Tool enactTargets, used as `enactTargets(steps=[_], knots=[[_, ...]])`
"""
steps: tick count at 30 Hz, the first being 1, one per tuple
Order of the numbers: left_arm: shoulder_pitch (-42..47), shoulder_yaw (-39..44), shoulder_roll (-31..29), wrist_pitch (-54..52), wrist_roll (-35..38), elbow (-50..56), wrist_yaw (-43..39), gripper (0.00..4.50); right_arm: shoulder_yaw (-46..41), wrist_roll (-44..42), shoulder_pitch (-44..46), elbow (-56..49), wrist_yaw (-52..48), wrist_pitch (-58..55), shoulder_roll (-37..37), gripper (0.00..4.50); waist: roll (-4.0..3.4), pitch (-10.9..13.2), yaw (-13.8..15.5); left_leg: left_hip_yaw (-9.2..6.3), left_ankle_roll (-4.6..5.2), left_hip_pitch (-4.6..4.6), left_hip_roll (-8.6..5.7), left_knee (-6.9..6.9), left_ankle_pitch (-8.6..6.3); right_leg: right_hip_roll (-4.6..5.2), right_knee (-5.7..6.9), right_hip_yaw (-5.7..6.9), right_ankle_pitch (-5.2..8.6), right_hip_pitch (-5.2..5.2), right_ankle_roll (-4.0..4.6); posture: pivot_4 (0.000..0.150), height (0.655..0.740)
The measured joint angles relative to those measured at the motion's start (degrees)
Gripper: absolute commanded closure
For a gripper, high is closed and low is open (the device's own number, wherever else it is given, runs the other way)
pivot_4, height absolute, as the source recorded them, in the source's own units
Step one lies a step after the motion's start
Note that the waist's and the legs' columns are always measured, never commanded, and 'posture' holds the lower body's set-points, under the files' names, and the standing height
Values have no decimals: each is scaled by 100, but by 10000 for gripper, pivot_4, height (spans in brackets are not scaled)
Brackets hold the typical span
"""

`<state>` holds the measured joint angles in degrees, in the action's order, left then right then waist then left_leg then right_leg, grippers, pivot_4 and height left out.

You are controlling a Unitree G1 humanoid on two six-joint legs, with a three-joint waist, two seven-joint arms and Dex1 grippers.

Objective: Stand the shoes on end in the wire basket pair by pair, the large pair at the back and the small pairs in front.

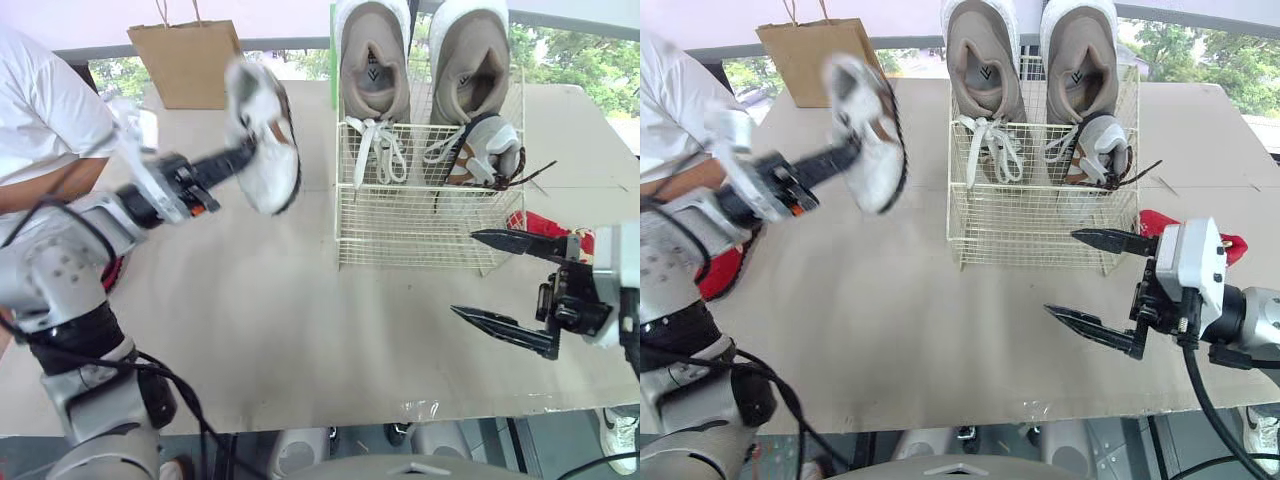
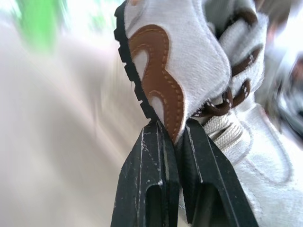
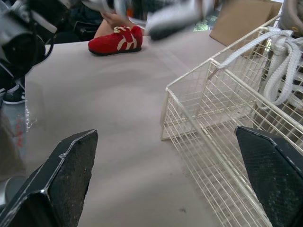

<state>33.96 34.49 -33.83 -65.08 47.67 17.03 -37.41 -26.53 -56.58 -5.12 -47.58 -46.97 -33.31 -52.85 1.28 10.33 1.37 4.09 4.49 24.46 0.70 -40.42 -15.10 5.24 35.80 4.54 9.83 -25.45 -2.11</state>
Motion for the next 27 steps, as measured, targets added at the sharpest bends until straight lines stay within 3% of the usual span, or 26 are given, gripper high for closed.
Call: enactTargets(steps=[3,5,10,16,20,27], knots=[[223,-15,587,449,67,816,850,44711,-18,195,-37,241,-148,109,15,0,2,1,91,-1,-3,-30,-4,0,1,-11,1,3,5,31,1,1500,7400],[387,-423,783,1068,-273,1126,1143,44711,13,262,68,317,-99,146,99,0,2,1,116,3,-2,-68,-10,4,-1,-25,1,1,8,64,1,1500,7400],[233,-2071,1450,3489,-1959,1190,1343,44711,-18,26,329,318,402,147,345,0,-2,-2,109,17,25,-72,-11,6,-16,-24,-1,-17,-8,65,25,1500,7400],[-210,-3412,2100,6768,-3814,-170,1312,44711,-577,-311,74,137,1059,102,444,0,-3,-3,113,19,41,-66,-11,10,-24,-20,-9,-18,-9,59,29,1500,7400],[-265,-3856,2468,8244,-4743,-1250,1750,44711,-747,-559,-83,-152,1366,73,405,0,-5,-4,110,19,49,-65,-9,9,-27,-20,-10,-15,-9,59,26,1500,7400],[-32,-4064,2636,9211,-5754,-2528,2518,44711,-928,-913,-231,-325,1704,-9,208,0,-4,-4,104,18,52,-64,-8,8,-28,-25,-10,0,-8,59,19,1500,7400]])
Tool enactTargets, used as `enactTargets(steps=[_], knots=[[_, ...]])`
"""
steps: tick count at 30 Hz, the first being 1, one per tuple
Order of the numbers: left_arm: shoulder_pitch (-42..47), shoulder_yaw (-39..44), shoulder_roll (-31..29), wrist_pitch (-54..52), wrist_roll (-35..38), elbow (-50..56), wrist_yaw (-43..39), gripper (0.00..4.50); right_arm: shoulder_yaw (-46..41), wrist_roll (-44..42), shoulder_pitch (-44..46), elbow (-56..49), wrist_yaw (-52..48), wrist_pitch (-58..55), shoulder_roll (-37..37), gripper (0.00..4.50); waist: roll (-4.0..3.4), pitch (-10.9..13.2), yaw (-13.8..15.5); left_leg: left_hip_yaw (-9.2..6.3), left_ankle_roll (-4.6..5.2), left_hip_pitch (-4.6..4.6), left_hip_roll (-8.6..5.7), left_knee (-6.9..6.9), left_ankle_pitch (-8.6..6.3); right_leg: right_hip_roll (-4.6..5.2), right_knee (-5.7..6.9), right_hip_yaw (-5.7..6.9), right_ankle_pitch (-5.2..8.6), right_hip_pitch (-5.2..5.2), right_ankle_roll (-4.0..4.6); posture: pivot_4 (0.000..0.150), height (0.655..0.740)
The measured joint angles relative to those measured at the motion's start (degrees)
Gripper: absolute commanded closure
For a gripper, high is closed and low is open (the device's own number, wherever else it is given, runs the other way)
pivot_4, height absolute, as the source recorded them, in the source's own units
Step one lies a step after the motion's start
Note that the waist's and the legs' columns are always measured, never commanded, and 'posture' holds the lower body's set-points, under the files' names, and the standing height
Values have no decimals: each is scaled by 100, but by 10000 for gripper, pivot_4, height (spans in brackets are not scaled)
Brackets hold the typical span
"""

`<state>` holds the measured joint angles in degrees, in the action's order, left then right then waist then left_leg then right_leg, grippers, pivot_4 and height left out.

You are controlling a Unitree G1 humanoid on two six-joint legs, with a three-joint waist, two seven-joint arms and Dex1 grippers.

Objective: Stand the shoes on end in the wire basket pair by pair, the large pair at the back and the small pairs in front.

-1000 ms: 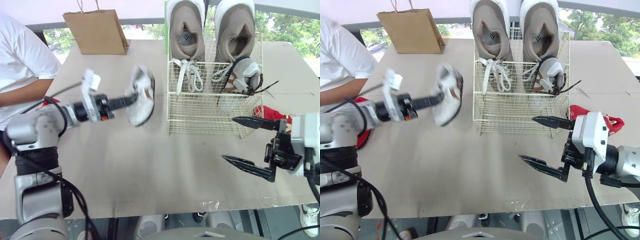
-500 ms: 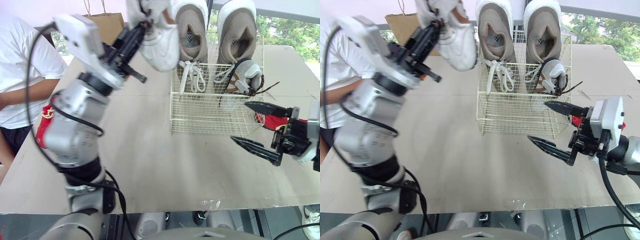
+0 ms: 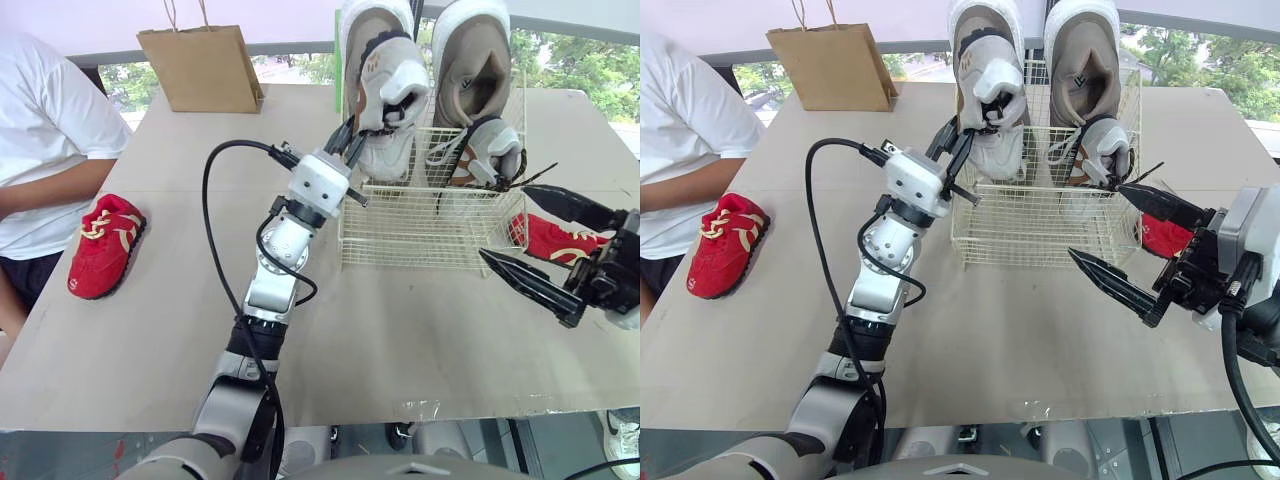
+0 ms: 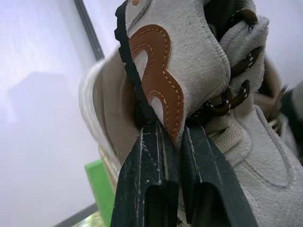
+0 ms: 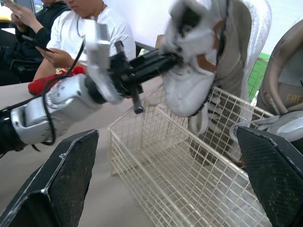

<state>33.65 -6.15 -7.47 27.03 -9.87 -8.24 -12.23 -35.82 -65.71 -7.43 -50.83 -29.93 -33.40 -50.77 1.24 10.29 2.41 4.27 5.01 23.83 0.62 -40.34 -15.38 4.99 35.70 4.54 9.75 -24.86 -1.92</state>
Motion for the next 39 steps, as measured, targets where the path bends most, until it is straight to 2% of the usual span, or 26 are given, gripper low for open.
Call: enactTargets(steps=[4,8,9,11,13,15,18,24,27,31,33,36,39], knots=[[-43,-221,-197,253,-416,-153,87,44711,-72,-44,-105,-13,119,-1,-9,0,-1,-2,2,2,7,-1,0,0,-4,2,0,14,-11,1,-19,1500,7400],[-459,-293,-415,277,-220,150,-202,44711,-136,-23,-262,-4,191,-5,-8,0,-19,-20,-8,3,6,-9,3,0,-5,21,0,10,13,4,-18,1500,7400],[-581,-293,-447,142,-67,299,-334,37871,-140,-15,-299,5,203,-6,-8,0,-22,-22,-5,1,5,-9,4,0,-4,28,0,8,14,5,-20,1500,7400],[-869,-274,-534,-308,302,573,-616,32341,-247,-7,-377,9,216,-6,-8,0,-33,-31,-7,0,4,-12,6,-1,-4,28,0,7,15,7,-22,1500,7400],[-1108,-270,-609,-741,667,940,-870,21226,-358,3,-436,45,194,-5,-8,0,-34,-34,-16,0,4,-12,9,0,-4,24,0,4,16,7,-22,1500,7400],[-1416,-271,-768,-1261,996,1416,-1147,12156,-369,4,-511,113,139,-5,-8,0,-42,-37,-32,2,4,-12,13,0,-5,17,0,-1,16,5,-21,1500,7400],[-1736,-242,-1017,-1835,1338,1867,-1431,1627,-369,8,-514,161,103,-5,-10,0,-43,-37,-30,1,4,-9,22,0,-5,6,0,0,17,1,-20,1500,7400],[-2142,154,-1606,-3069,2394,2788,-2019,1627,-370,126,-621,250,13,-35,-54,0,-46,-34,-19,0,1,-3,23,0,-5,9,-8,1,18,-2,-21,1500,7400],[-2396,600,-2083,-4124,3745,3422,-2417,1627,-594,289,-913,433,75,-342,-254,0,-47,-33,-27,0,1,3,23,2,-7,13,-13,-4,18,-7,-21,1500,7400],[-2587,1106,-2990,-5565,5936,4079,-2988,1627,-841,414,-1058,841,350,-973,-580,0,-51,-31,-25,-1,-23,1,23,2,-17,13,-12,-3,18,-7,-21,1500,7400],[-2612,1249,-3405,-6117,6711,4375,-3192,1627,-876,664,-1072,970,491,-1180,-654,0,-55,-29,-22,-1,-29,-1,21,2,-19,11,-13,-2,19,-6,-21,1500,7400],[-2569,1269,-3792,-6578,7217,4567,-3265,1627,-837,1109,-1096,1137,652,-1455,-824,0,-58,-28,-24,4,-29,-2,18,2,-20,2,-13,2,19,-6,-22,1500,7400],[-2375,1228,-3884,-6814,7348,4601,-3281,1627,-445,1761,-964,1400,978,-1782,-1084,0,-58,-27,-25,8,-29,-1,14,2,-20,-5,-13,10,19,-7,-22,1500,7400]])
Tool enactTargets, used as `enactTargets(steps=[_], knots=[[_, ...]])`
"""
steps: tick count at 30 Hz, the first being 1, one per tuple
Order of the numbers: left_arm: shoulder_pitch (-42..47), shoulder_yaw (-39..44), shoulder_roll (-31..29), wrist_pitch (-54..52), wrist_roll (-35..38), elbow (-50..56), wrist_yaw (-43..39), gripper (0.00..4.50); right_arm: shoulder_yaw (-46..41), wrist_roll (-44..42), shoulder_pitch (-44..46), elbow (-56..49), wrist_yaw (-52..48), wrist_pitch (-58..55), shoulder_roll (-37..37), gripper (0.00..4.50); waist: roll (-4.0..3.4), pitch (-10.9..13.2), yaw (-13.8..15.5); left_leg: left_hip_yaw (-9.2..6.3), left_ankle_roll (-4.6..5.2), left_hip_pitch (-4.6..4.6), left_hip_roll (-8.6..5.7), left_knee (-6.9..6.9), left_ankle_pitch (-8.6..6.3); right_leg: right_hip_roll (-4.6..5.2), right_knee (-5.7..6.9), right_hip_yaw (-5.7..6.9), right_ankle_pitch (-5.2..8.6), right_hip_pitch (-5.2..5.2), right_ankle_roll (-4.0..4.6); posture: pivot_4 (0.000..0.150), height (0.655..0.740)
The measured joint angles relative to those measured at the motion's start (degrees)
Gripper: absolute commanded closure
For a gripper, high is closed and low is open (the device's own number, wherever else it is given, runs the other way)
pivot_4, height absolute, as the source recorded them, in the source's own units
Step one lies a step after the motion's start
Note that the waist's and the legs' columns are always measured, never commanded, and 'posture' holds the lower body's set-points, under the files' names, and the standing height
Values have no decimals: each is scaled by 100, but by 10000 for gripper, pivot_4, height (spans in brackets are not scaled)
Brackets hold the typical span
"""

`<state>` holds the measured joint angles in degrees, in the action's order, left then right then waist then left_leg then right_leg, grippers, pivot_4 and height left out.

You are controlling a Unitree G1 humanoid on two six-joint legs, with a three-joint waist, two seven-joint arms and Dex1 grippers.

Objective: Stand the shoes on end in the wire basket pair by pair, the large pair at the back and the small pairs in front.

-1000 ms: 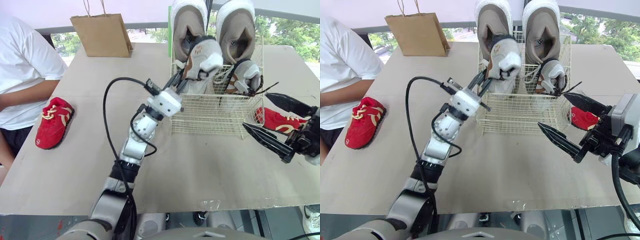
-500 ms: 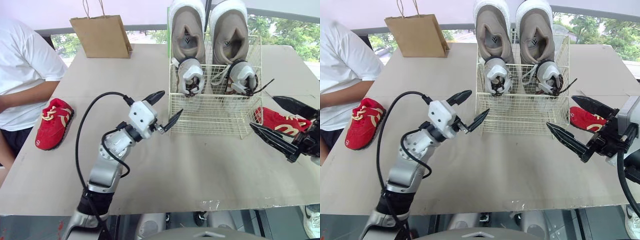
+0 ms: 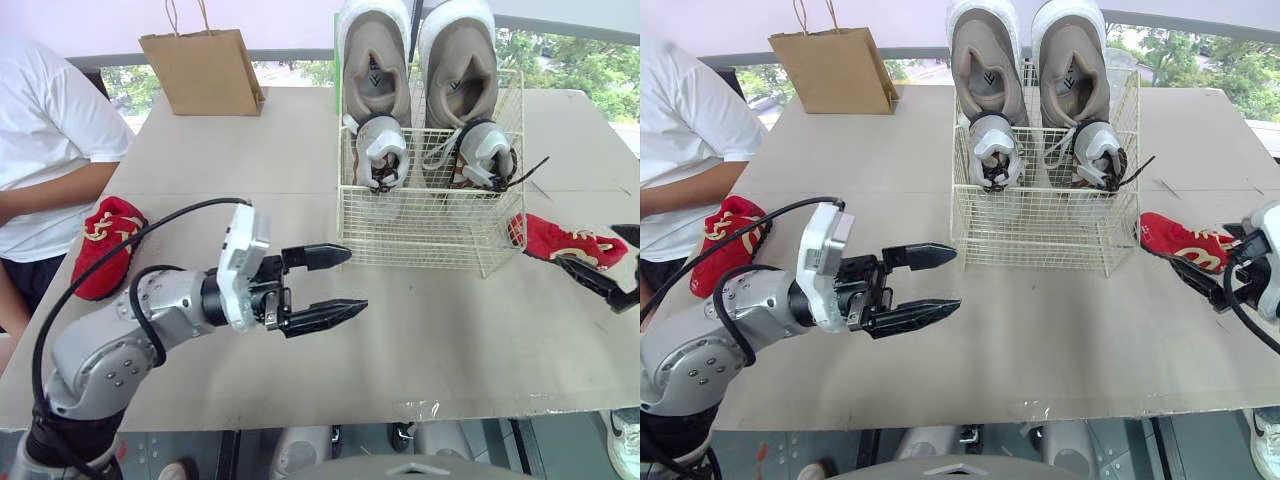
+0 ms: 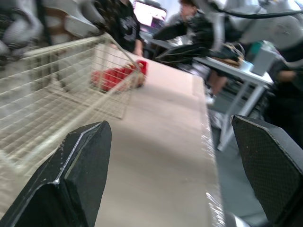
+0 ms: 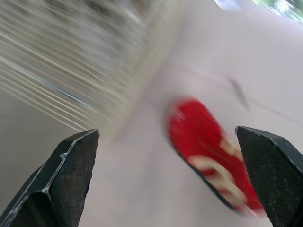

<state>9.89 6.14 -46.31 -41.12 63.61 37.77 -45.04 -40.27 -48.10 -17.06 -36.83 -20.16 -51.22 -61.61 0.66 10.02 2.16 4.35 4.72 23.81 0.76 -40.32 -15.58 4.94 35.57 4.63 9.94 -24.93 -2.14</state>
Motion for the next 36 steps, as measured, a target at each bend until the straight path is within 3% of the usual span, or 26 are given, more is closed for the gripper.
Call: enactTargets(steps=[4,10,12,15,17,21,25,26,28,34,36], knots=[[196,-156,-2,-136,17,0,-33,1627,809,788,324,516,-162,104,-513,0,-14,8,-8,7,2,1,-6,0,0,-3,0,-3,0,-4,0,1500,7400],[402,-322,-4,-227,-52,-14,-167,1627,1794,1790,860,1765,-1183,587,-1463,0,-17,13,-4,8,26,5,-6,4,14,-5,0,-1,1,-10,-1,1500,7400],[562,-513,37,-234,-151,-22,-288,1627,2457,2109,1503,2396,-1581,800,-1648,0,-17,16,-13,9,26,7,-7,4,14,-4,-1,-2,0,-12,-1,1500,7400],[825,-740,120,-199,-386,-131,-507,1627,3508,2657,2660,3266,-2057,996,-1603,0,-17,18,-41,14,28,11,-8,4,15,-6,0,-6,0,-20,-1,1500,7400],[860,-780,157,-186,-445,-208,-552,1627,3822,2868,2956,3524,-2203,1066,-1554,0,-18,19,-51,15,28,19,-8,8,16,-9,1,-9,0,-30,-1,1500,7400],[1603,-1527,1078,-536,-560,9,297,1627,4883,3782,4227,4810,-2759,1499,-1130,0,-10,23,-43,23,7,33,-18,4,32,-12,1,-38,-2,-36,-2,1500,7400],[1765,-1825,1438,-784,-610,159,843,1627,5366,4382,4924,5925,-3221,1923,-827,0,-10,23,-78,34,7,31,-19,6,33,-18,2,-63,0,-40,-5,1500,7400],[1793,-1874,1527,-873,-613,201,1021,1293,5512,4563,5183,6319,-3426,2051,-711,4038,-9,24,-106,34,7,28,-17,6,33,-25,2,-65,1,-40,-7,1500,7400],[1834,-1970,1642,-951,-613,237,1200,1293,5683,4774,5373,6646,-3734,2178,-645,7524,-9,24,-119,34,6,24,-16,6,33,-26,3,-67,2,-37,-8,1500,7400],[1964,-2275,2146,-1236,-619,367,1854,1293,5713,5134,5821,7556,-4189,2472,-335,37870,-5,26,-146,54,6,6,-15,6,33,-27,12,-75,2,-31,-10,1500,7400],[2027,-2384,2238,-1328,-619,390,1992,1293,5660,5141,5802,7563,-4202,2580,-331,44868,-4,27,-159,62,6,-2,-13,5,33,-28,22,-82,1,-32,-11,1500,7400]])
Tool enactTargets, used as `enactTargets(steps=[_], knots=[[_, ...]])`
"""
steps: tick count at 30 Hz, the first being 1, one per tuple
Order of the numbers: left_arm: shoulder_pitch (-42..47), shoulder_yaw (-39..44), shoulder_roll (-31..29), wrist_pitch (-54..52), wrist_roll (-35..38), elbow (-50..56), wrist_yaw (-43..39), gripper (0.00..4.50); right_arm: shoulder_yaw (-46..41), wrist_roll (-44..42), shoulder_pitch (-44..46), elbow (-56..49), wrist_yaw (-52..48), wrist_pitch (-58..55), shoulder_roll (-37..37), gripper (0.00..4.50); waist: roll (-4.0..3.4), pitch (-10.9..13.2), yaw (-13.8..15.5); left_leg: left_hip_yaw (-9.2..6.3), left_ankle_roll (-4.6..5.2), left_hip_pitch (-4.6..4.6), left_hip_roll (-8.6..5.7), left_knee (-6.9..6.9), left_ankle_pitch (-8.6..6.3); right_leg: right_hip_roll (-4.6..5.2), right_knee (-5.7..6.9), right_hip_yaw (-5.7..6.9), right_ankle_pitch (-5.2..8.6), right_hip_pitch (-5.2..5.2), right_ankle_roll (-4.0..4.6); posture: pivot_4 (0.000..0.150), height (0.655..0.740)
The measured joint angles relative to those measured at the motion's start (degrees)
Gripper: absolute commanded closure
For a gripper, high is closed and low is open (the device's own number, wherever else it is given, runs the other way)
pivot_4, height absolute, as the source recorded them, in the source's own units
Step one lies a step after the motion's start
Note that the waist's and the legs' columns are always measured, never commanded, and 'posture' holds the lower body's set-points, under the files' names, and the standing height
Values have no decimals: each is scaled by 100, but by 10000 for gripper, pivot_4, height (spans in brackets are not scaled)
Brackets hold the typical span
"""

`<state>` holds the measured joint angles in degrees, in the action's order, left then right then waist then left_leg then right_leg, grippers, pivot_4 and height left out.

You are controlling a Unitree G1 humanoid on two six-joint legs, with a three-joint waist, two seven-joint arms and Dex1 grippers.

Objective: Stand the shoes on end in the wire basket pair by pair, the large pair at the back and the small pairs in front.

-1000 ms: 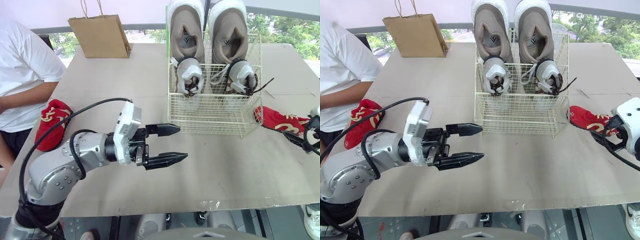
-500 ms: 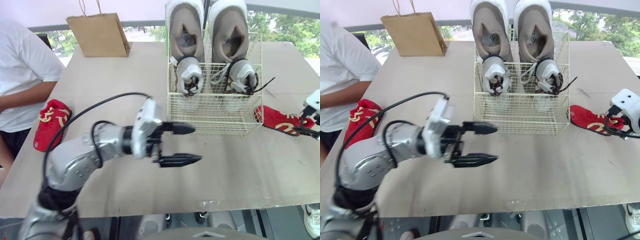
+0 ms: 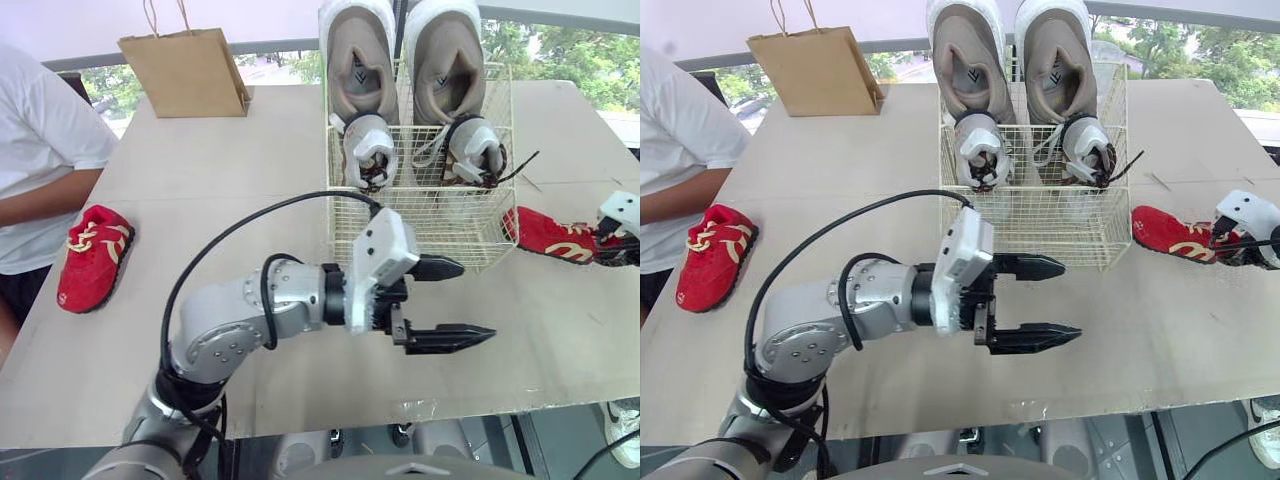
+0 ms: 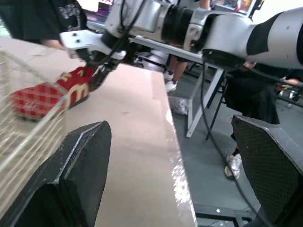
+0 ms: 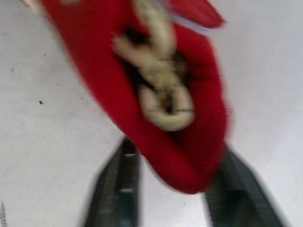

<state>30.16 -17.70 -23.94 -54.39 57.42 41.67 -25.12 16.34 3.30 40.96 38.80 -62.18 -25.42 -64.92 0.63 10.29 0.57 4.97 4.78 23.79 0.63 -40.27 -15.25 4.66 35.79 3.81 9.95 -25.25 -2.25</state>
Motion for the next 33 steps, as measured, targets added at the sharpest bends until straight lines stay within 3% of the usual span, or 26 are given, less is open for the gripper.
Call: enactTargets(steps=[7,13,17,20,27,33], knots=[[277,-130,329,-206,-116,-55,309,1293,-1029,-396,-1353,-1189,16,-87,-313,44868,-6,-3,47,-14,-5,4,1,0,3,2,9,-3,0,0,0,1500,7400],[803,-226,958,-339,-194,-487,547,1293,-3058,-854,-3256,-3237,107,-895,-624,44868,-9,-4,76,-1,-2,2,-1,-1,1,3,7,-1,-1,-1,-5,1500,7400],[1297,156,707,-440,23,-1023,122,1293,-4276,-703,-4302,-4337,102,-731,-640,44868,-13,-6,65,-17,13,-1,3,-1,-8,-13,13,4,0,-3,-4,1500,7400],[1605,551,648,-451,59,-1393,-48,1293,-5025,-604,-4726,-4934,46,-519,-432,44868,-14,-7,32,-23,13,0,2,-1,-8,-17,12,-3,0,-2,-4,1500,7400],[1779,578,784,-553,78,-1645,-313,1293,-6130,-580,-5271,-6157,-369,534,-7,44868,-5,-2,46,-23,-7,4,-3,0,3,-16,6,-9,2,-2,-9,1500,7400],[2180,686,1174,-981,554,-1900,-122,1293,-6425,-990,-5247,-7096,-905,1295,13,44868,0,1,42,-27,0,2,-4,-4,0,-16,7,-14,2,3,-9,1500,7400]])
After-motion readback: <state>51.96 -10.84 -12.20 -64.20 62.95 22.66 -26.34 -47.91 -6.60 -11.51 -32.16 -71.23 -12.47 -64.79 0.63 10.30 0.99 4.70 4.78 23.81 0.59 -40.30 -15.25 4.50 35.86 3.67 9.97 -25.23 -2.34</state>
